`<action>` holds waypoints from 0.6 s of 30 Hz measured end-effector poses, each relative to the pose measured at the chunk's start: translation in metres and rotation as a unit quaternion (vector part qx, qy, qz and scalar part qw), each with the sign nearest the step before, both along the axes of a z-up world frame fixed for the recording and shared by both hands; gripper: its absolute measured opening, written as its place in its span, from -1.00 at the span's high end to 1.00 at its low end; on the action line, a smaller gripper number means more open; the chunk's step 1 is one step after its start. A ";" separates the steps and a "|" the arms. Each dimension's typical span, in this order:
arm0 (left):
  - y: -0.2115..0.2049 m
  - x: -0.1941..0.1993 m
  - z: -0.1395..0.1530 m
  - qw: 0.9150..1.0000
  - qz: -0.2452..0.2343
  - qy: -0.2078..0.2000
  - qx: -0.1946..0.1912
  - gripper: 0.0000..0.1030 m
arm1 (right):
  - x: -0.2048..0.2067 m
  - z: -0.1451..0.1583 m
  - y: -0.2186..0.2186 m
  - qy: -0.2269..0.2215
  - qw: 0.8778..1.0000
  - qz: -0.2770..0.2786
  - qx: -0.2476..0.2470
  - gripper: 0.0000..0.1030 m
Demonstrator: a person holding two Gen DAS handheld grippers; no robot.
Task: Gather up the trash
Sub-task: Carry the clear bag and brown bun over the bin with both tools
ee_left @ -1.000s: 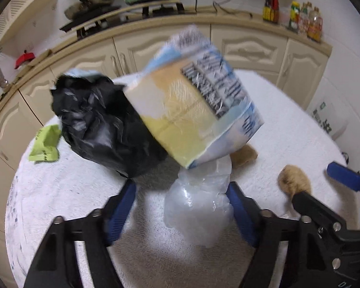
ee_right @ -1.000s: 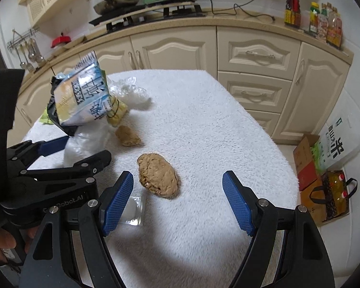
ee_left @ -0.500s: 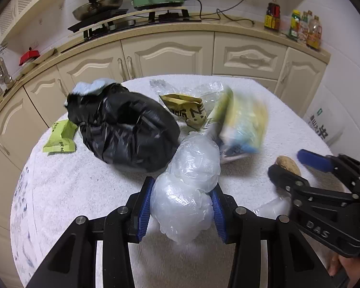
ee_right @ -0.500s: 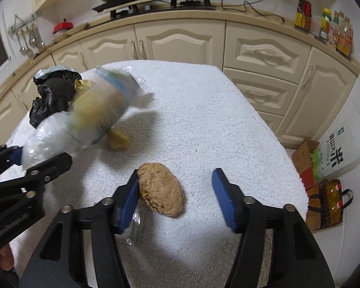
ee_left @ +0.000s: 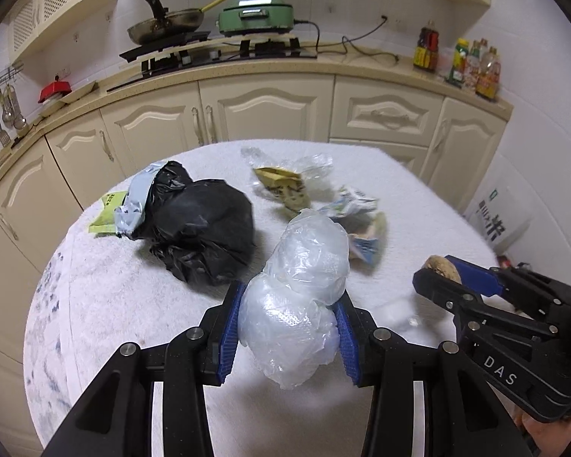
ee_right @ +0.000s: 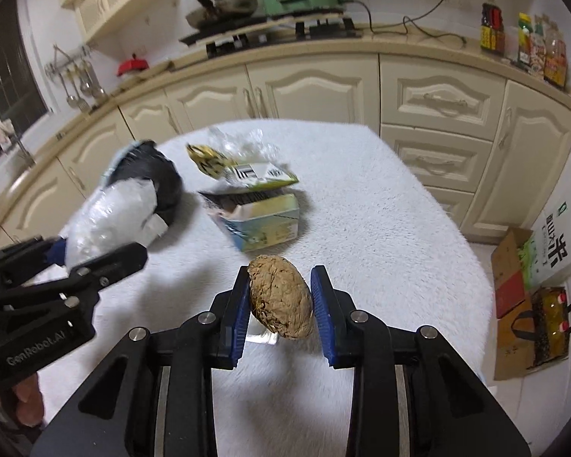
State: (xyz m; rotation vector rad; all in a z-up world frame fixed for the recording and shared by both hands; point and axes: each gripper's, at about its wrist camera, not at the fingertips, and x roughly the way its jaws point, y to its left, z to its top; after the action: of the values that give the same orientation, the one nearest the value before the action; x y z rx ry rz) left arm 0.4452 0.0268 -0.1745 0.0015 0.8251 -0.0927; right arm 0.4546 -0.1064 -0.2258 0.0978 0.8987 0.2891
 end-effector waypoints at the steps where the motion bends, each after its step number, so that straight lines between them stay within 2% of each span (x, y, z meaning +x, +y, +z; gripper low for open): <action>1: -0.002 -0.008 0.004 1.000 -0.003 -0.005 -0.008 0.20 | -0.005 0.005 -0.002 -0.004 1.000 -0.001 0.005 0.39; 8: -0.034 -0.053 0.022 0.999 -0.039 -0.027 -0.004 0.20 | -0.036 0.029 -0.029 -0.030 0.999 -0.021 0.022 0.39; 18: -0.132 -0.084 0.027 0.992 -0.120 -0.031 0.006 0.21 | -0.090 0.042 -0.118 -0.050 0.994 -0.095 0.036 0.39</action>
State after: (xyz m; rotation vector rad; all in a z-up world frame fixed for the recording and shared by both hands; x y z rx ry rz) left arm 0.3617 -0.1051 -0.1476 0.1152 0.7606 -0.3122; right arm 0.3641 -0.2245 -0.1837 0.2319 0.7735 0.1482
